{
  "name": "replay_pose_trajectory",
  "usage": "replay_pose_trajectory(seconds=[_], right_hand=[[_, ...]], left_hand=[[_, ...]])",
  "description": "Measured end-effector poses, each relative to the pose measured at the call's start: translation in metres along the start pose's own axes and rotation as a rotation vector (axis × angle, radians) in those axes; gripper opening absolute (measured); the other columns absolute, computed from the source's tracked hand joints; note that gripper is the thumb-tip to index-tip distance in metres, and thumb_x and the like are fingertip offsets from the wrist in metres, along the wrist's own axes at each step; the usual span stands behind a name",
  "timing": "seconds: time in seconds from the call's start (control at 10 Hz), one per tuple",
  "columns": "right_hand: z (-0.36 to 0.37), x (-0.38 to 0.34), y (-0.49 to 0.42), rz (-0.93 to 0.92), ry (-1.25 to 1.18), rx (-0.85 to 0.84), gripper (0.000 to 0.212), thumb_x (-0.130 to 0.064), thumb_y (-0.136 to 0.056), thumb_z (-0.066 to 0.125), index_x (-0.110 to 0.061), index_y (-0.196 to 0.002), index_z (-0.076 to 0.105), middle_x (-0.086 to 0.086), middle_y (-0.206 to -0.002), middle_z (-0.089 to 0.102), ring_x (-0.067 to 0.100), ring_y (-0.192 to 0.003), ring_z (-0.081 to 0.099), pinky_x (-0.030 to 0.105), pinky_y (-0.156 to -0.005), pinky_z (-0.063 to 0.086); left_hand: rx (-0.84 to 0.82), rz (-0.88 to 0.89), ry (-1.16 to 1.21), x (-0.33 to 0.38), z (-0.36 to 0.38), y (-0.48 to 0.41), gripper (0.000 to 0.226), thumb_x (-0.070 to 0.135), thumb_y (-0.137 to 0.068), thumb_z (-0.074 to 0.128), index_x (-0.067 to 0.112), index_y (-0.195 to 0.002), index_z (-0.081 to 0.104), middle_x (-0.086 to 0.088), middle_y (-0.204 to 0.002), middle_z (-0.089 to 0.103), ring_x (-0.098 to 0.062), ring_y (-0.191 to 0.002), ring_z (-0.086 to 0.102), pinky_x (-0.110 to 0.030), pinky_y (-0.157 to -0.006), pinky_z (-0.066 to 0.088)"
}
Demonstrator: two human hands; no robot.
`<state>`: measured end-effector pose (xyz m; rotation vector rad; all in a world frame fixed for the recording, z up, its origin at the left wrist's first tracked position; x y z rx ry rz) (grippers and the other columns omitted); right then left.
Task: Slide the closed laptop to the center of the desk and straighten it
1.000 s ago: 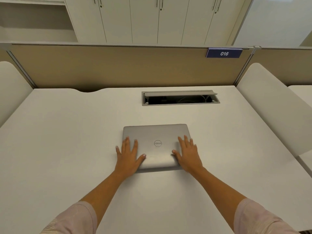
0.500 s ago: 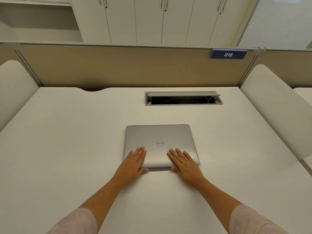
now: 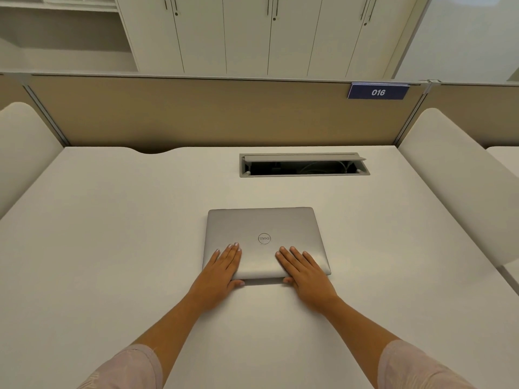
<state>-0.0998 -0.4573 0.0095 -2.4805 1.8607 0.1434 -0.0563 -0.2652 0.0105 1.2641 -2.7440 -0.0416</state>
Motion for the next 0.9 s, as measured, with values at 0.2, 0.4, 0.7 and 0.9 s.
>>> replay_pose_trajectory(seconds=[0.2,0.4,0.7,0.9], right_hand=[[0.0,-0.002,0.001,0.025,-0.045,0.032,0.055,-0.036,-0.103,0.031,-0.025,-0.154,0.013,-0.007,-0.161,0.01,0.019,-0.149,0.01,0.034,-0.121,0.002],[0.003,-0.011,0.013,0.067,-0.129,0.062,0.058,-0.042,-0.102,0.028,-0.023,-0.154,0.009,-0.011,-0.159,0.002,0.014,-0.149,0.001,0.033,-0.12,-0.003],[0.022,-0.04,0.048,0.043,-0.136,0.037,0.064,-0.051,-0.101,0.02,-0.024,-0.153,-0.007,-0.008,-0.162,-0.006,0.01,-0.148,-0.011,0.037,-0.119,-0.005],[0.036,-0.047,0.071,0.086,-0.239,0.004,0.066,-0.055,-0.099,0.013,-0.025,-0.15,-0.015,-0.009,-0.16,-0.014,0.01,-0.147,-0.016,0.034,-0.118,-0.014]], left_hand=[[0.002,-0.058,0.022,0.001,0.001,0.003,0.077,0.055,-0.096,0.022,0.009,-0.153,0.0,-0.005,-0.16,-0.007,-0.023,-0.15,-0.003,-0.04,-0.118,-0.008],[0.143,-0.075,0.031,0.023,-0.002,0.024,0.07,0.048,-0.096,0.027,0.004,-0.15,0.027,-0.011,-0.158,0.022,-0.026,-0.146,0.019,-0.038,-0.117,-0.003],[0.097,-0.122,0.091,0.056,0.02,0.052,0.07,0.05,-0.099,0.026,0.011,-0.153,0.007,-0.001,-0.162,0.004,-0.011,-0.148,-0.007,-0.038,-0.118,-0.003],[0.077,-0.155,0.152,0.068,0.036,0.071,0.069,0.056,-0.097,0.012,0.021,-0.152,-0.011,0.008,-0.16,-0.018,-0.004,-0.145,-0.022,-0.033,-0.118,-0.013]])
Point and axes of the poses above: each hand's wrist, its own y-axis away from the middle knuckle, its own z-axis out of the palm, x = y × z, the point moved 9 cm from there along -y, towards the middle knuckle
